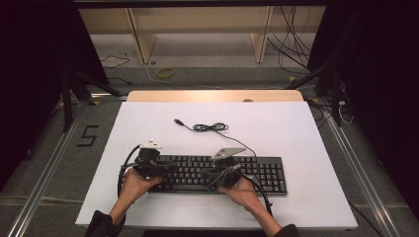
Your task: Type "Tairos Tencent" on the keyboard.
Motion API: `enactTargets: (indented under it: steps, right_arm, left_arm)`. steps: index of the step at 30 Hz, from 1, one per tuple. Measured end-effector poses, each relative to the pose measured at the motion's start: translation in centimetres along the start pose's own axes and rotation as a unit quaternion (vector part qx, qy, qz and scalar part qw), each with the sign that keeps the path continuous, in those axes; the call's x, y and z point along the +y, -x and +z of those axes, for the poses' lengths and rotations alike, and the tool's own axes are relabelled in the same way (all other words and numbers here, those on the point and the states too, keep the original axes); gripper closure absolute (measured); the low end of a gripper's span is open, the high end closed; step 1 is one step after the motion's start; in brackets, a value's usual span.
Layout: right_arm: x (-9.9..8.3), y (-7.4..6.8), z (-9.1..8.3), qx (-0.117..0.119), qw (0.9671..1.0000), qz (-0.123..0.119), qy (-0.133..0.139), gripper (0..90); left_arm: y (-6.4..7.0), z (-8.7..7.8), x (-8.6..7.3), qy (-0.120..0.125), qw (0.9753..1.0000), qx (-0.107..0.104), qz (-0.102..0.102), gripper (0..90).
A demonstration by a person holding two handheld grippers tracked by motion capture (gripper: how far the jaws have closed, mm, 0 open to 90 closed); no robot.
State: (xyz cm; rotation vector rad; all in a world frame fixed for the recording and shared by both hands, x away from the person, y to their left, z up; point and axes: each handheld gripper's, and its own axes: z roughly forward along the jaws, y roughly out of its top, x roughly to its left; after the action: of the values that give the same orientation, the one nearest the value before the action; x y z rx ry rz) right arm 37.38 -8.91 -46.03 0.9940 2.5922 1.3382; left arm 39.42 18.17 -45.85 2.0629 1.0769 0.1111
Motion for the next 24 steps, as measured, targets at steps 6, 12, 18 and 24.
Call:
enactTargets:
  steps: [6, 12, 18, 24]
  right_arm:
    - [0.0, 0.0, 0.0, 0.001, 1.0000, 0.000, 0.000, 88.6]
    - [0.0, -0.1, 0.0, 0.004, 1.0000, -0.001, 0.000, 88.2]
    - [-0.1, -0.3, 0.0, 0.006, 1.0000, -0.003, -0.002, 88.2]
    - [-0.1, -0.4, 0.1, 0.007, 1.0000, -0.003, -0.004, 88.2]
  left_arm:
    - [0.1, -0.3, -0.1, 0.007, 1.0000, -0.005, -0.003, 68.5]
    - [0.2, -0.7, -0.2, 0.017, 0.9998, -0.009, -0.010, 57.2]
    - [0.3, -1.2, -0.4, 0.031, 0.9992, -0.017, -0.017, 46.3]
    - [0.6, -1.6, -0.8, 0.045, 0.9986, -0.020, -0.018, 38.0]
